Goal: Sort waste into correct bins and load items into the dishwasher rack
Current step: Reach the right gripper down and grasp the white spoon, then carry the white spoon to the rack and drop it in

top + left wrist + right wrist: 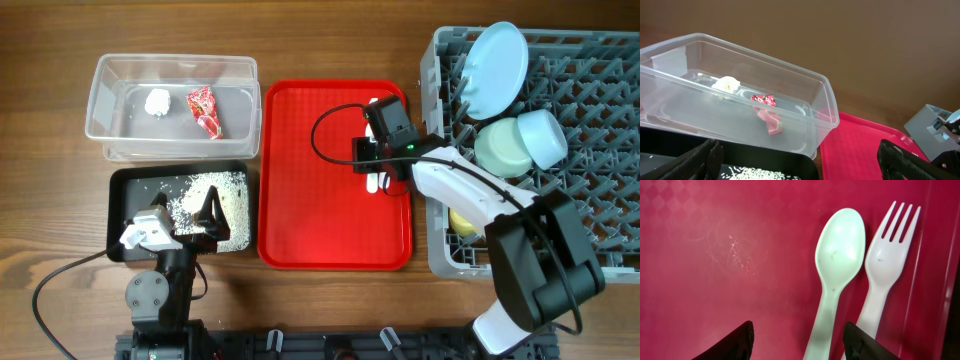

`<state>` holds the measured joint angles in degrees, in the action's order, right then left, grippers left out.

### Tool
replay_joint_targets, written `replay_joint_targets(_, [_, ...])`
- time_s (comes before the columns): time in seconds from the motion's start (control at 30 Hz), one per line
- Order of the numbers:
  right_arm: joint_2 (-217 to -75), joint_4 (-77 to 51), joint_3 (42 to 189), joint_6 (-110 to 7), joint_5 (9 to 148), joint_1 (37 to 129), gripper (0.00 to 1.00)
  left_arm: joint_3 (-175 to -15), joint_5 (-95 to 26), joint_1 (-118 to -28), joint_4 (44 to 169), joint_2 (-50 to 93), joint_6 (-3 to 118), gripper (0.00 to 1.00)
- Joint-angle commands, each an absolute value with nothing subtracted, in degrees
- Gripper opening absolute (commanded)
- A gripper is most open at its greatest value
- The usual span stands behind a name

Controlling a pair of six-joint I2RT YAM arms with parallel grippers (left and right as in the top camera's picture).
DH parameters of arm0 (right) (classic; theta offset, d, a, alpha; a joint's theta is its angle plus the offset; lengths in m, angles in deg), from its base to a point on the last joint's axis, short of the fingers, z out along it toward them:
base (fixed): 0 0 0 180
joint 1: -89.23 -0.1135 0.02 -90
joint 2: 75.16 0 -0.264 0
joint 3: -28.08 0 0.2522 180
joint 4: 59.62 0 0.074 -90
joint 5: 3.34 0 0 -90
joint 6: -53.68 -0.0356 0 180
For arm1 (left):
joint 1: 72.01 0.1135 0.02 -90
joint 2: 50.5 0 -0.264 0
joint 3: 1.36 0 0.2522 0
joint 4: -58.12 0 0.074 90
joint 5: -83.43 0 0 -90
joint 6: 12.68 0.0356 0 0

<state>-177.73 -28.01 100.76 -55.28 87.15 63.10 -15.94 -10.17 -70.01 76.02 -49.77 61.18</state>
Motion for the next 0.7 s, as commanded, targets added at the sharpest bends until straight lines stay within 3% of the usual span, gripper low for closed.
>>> replay_joint_targets(0.0, [-181.22,-28.30,100.67,-54.29,88.66,63.01,0.56,-15.44,-11.07,-69.59,75.87,-50.34,61.92,1.00])
replay_joint_targets(0.1, [-182.84,-28.27,100.67,-54.36,87.89,63.01,0.50,-15.44,-11.04,-69.59,75.87,-50.34,61.92,1.00])
replay_joint_targets(0.2, [-183.32,-28.27,100.67,-54.36,86.71,63.01,0.36,-15.44,-11.04,-69.59,75.87,-50.34,61.92,1.00])
replay_joint_targets(0.3, [-182.73,-27.77,100.67,-54.34,86.32,62.88,0.15,-15.44,-11.04,-69.59,75.87,-50.34,61.92,1.00])
replay_joint_targets(0.4, [-180.28,-26.57,100.67,-54.32,86.15,62.57,0.06,-15.44,-11.04,-69.59,75.87,-50.34,61.92,1.00])
replay_joint_targets(0.67, [-164.74,-23.92,100.67,-53.38,86.23,62.51,0.04,-15.44,-11.07,-69.59,75.87,-50.34,61.92,1.00])
